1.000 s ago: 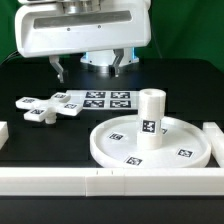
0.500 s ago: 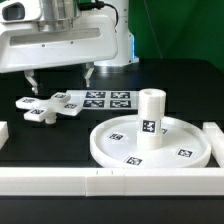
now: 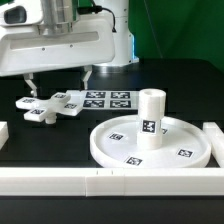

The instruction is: Assemble round table

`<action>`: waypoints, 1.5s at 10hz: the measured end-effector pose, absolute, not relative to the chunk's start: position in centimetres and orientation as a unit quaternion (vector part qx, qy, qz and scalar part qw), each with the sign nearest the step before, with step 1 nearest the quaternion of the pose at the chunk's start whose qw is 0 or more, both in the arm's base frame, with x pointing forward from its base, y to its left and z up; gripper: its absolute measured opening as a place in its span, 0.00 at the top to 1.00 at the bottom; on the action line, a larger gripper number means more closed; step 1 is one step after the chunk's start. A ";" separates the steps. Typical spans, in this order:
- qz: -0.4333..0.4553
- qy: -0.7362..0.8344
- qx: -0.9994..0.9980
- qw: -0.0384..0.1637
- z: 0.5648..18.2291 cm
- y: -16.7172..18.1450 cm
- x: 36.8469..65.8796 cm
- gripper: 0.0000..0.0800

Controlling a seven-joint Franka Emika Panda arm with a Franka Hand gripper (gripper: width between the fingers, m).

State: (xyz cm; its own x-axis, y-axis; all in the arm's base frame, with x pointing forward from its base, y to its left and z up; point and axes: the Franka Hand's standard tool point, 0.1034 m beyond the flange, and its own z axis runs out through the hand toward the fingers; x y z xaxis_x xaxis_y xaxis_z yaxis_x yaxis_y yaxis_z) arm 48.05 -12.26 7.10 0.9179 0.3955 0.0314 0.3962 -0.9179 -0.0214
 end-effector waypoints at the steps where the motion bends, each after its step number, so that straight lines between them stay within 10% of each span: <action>1: -0.010 -0.215 -0.976 0.013 6.8 -13.4 47.1 0.19; 15: 0.004 -0.201 -0.980 0.013 3.7 -14.4 43.8 0.19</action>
Offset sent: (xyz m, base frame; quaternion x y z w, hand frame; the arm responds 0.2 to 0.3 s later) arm 0.0000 0.0000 0.0000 0.0000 0.0000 0.0000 1.0000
